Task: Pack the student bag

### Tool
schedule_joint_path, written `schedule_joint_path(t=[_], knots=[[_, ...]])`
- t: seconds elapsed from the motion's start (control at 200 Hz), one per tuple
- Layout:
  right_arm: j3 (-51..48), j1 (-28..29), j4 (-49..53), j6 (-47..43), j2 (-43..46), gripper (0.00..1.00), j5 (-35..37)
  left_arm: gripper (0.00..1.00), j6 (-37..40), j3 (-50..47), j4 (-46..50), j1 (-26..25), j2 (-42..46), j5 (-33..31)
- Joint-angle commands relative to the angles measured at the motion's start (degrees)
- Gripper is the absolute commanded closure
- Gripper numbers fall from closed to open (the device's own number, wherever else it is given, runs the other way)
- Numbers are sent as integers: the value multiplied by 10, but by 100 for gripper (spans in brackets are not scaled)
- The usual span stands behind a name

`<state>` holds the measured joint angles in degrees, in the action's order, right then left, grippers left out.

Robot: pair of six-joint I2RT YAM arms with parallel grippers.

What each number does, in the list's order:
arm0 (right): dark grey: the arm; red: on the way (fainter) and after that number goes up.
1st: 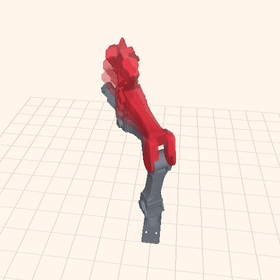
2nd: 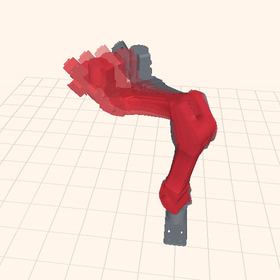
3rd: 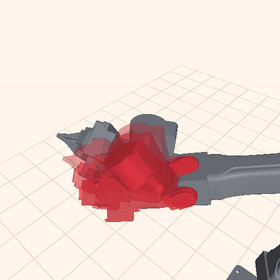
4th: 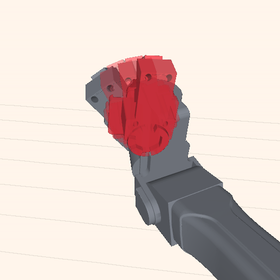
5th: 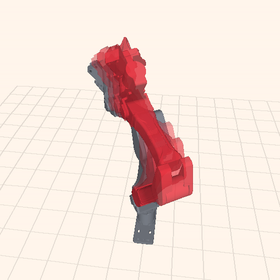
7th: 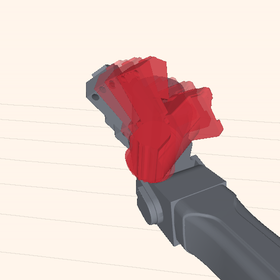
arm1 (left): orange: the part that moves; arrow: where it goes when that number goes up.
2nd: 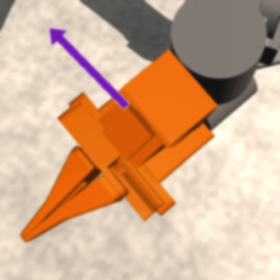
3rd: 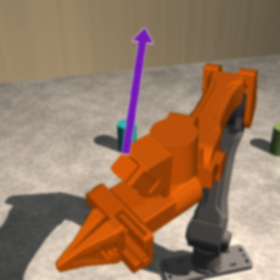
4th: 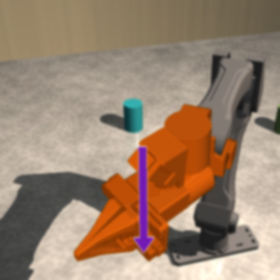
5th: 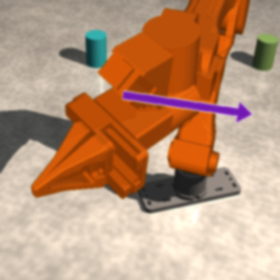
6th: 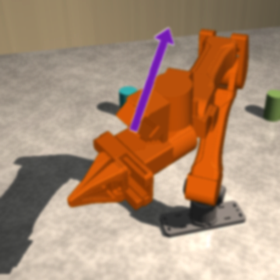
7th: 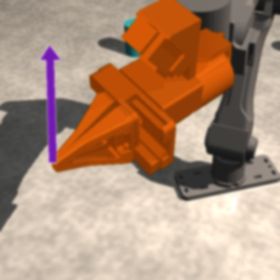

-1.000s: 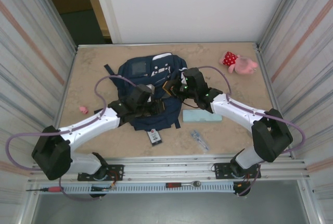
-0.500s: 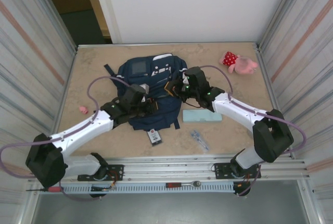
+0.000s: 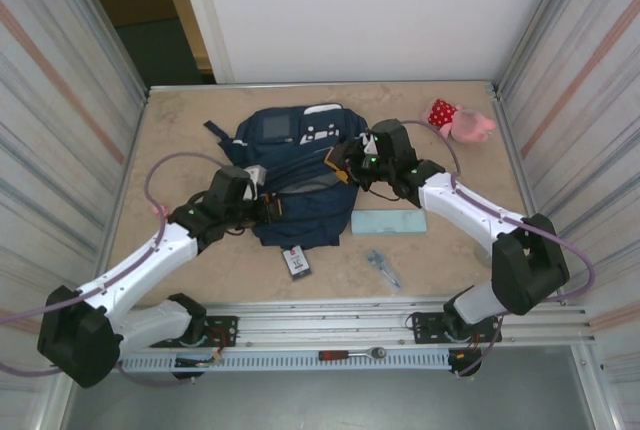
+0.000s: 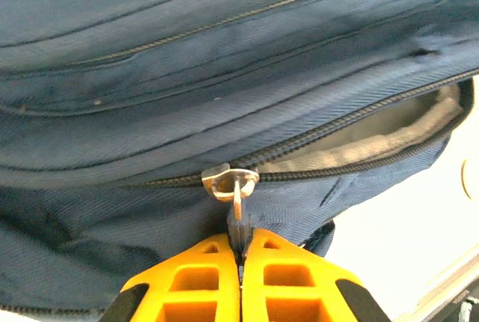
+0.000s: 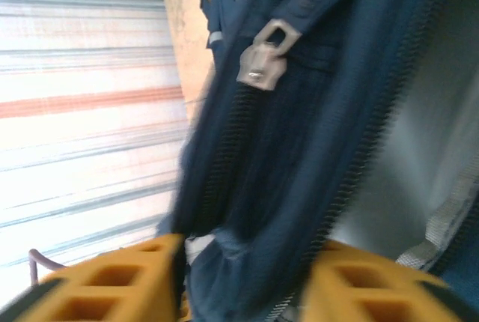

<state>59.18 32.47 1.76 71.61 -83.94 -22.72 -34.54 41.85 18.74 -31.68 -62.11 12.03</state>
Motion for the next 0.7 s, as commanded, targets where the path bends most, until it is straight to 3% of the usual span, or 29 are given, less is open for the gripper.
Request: schedule_joint_path(t=[0.0,0.19,0.306,0.336,0.421,0.516,0.696], knots=[[10,38,-12,28,15,45,54,100,35,11,-61,0,-14,63],[-5,78,-59,84,-18,43,99,100,37,32,-81,-29,-40,71],[13,85,-60,82,-41,46,108,100,33,26,-89,-44,-40,68],[17,84,-59,79,-47,51,104,100,31,24,-88,-45,-37,67],[26,76,-45,58,-55,81,87,100,29,20,-76,-41,-24,48],[27,49,-31,24,-46,100,50,100,31,15,-42,0,-4,44],[87,-8,77,-95,-25,100,-56,100,71,-6,10,130,24,75]])
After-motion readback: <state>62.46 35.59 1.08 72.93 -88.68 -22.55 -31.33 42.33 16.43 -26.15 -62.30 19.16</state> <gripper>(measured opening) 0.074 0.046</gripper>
